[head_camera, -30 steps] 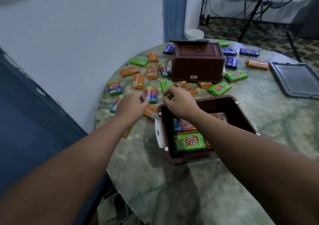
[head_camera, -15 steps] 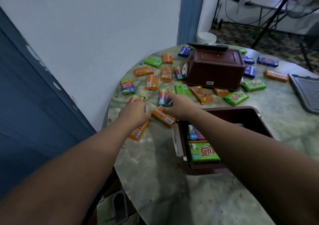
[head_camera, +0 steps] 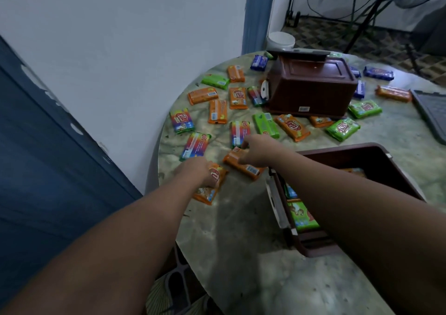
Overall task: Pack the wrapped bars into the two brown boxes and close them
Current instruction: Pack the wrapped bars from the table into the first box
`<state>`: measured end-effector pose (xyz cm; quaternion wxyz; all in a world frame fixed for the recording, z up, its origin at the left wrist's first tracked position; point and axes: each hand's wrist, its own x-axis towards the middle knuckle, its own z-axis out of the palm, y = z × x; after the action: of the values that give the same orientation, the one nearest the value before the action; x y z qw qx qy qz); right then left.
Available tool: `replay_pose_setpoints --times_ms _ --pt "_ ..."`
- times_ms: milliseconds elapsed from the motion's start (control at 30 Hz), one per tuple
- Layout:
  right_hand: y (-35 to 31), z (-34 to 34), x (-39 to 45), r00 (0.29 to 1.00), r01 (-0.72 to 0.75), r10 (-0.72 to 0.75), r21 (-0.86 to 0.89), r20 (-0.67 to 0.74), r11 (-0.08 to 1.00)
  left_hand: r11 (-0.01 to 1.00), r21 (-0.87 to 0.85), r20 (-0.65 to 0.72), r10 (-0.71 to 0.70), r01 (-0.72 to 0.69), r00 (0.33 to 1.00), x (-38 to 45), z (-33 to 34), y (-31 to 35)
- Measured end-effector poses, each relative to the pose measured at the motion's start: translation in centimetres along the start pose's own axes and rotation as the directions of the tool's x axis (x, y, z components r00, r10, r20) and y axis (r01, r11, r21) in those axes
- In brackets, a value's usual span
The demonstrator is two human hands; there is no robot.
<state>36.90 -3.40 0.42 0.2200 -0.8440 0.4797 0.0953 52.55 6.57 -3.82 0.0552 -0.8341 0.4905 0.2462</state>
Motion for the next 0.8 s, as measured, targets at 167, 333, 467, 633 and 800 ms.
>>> replay_pose_setpoints --times_ms 167,333,467,633,800 --pt "-0.2 0.8 1.4 0.999 -0.029 0.032 -0.085 0.029 0.996 0.957 -0.291 0.028 0.011 -0.002 1.0 0.3 1.0 -0.1" --pt "-0.8 1.1 2.5 0.997 -0.053 0.06 -0.164 0.04 0.985 0.923 -0.38 -0.097 0.022 -0.057 0.995 0.2 0.6 -0.2" --pt "-1.3 1.3 3.2 0.995 -0.075 0.087 -0.212 0.049 0.974 0.886 -0.461 -0.102 0.011 -0.057 0.995 0.0 0.1 -0.7" --pt "-2.1 1.5 3.9 0.98 -0.131 0.164 -0.253 0.114 0.959 0.843 -0.537 -0.085 -0.008 -0.039 0.996 -0.3 -0.4 -1.0" --pt "-3.1 2.5 4.3 0.965 -0.172 0.22 -0.294 0.14 0.94 0.827 -0.561 -0.104 -0.017 -0.045 0.994 -0.4 -0.4 -1.0"
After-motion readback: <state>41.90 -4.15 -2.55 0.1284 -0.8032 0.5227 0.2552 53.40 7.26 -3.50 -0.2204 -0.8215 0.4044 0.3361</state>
